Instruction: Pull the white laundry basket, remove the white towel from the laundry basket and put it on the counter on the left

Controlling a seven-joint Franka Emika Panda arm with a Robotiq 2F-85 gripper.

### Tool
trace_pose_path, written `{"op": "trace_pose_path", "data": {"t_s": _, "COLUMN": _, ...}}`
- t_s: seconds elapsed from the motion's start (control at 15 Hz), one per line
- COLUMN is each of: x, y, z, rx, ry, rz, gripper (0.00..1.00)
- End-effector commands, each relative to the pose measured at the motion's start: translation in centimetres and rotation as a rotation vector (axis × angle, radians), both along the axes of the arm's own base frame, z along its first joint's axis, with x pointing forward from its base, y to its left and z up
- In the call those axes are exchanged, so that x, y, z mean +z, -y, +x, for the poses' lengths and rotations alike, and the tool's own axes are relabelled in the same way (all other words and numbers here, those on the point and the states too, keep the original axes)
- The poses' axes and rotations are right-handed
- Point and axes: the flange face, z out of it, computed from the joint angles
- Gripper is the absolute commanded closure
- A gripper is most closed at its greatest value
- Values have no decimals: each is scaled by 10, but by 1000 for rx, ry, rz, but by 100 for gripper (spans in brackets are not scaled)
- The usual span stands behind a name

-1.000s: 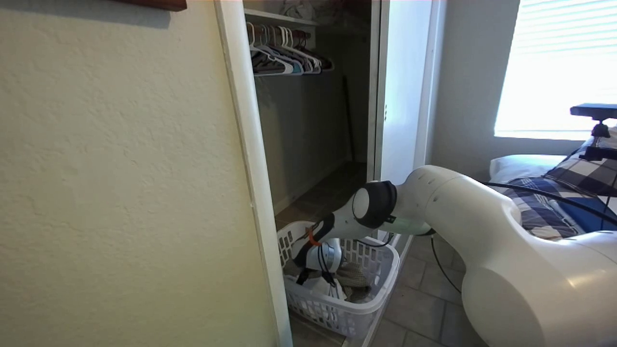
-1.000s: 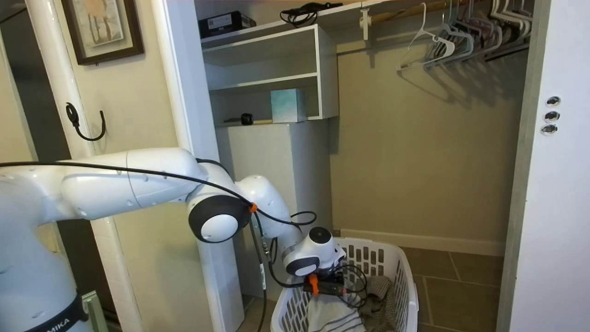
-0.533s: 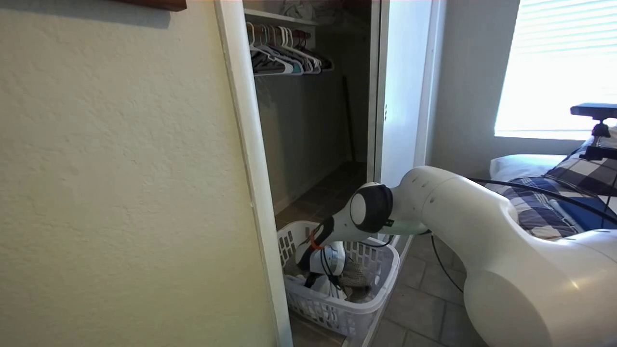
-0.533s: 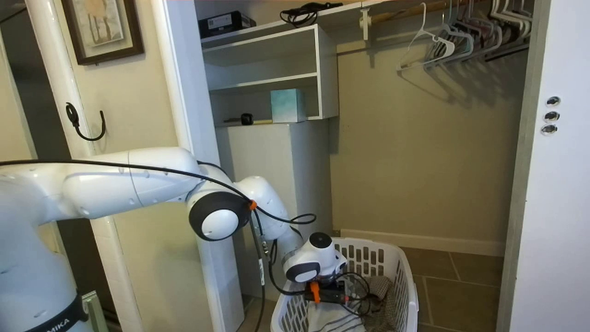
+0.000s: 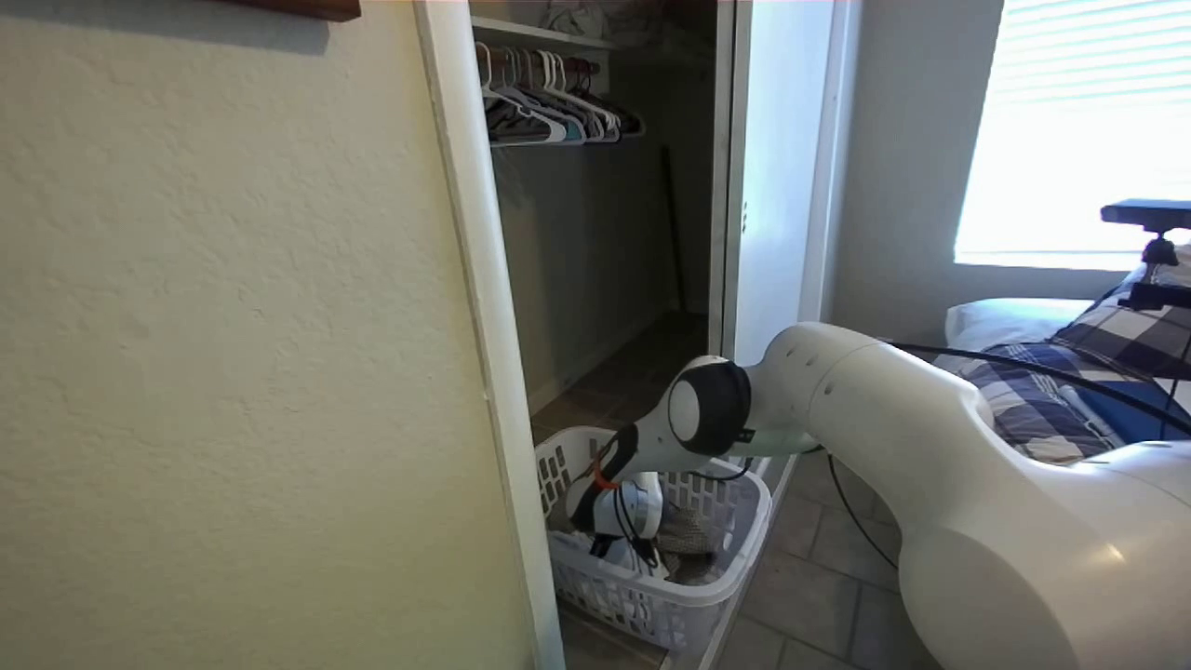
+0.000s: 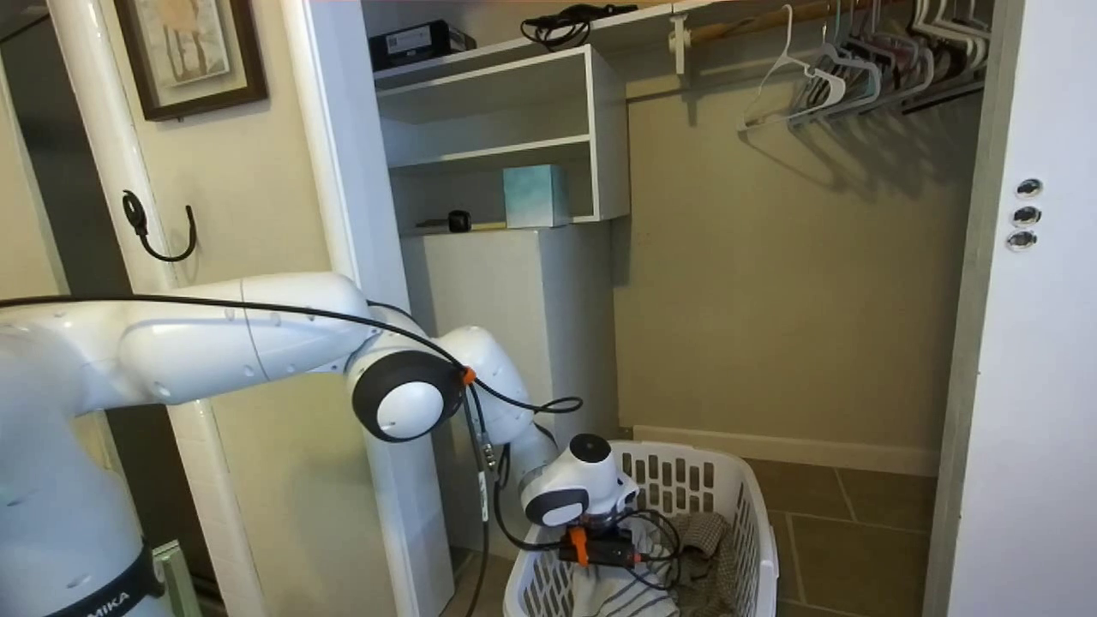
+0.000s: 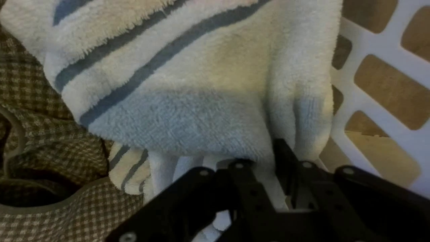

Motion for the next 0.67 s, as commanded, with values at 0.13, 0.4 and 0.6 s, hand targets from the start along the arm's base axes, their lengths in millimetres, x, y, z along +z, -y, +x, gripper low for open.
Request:
{"op": "trace_pose_path", "data": {"t_s": 0.13, "x": -4, "y": -1, "z": -1, "rx": -49, "ry": -90, "rz": 15, "gripper": 100}}
{"op": "trace_pose_path", "data": {"t_s": 0.4, "x": 2, "y": 4, "z": 5, "rx": -139, "ry": -157, "rz": 50, "gripper": 99}}
{"op": "trace_pose_path", "data": {"t_s": 0.6, "x": 15, "y": 10, "z": 14, "rx": -199, "ry": -181, "rz": 73, "gripper": 99}}
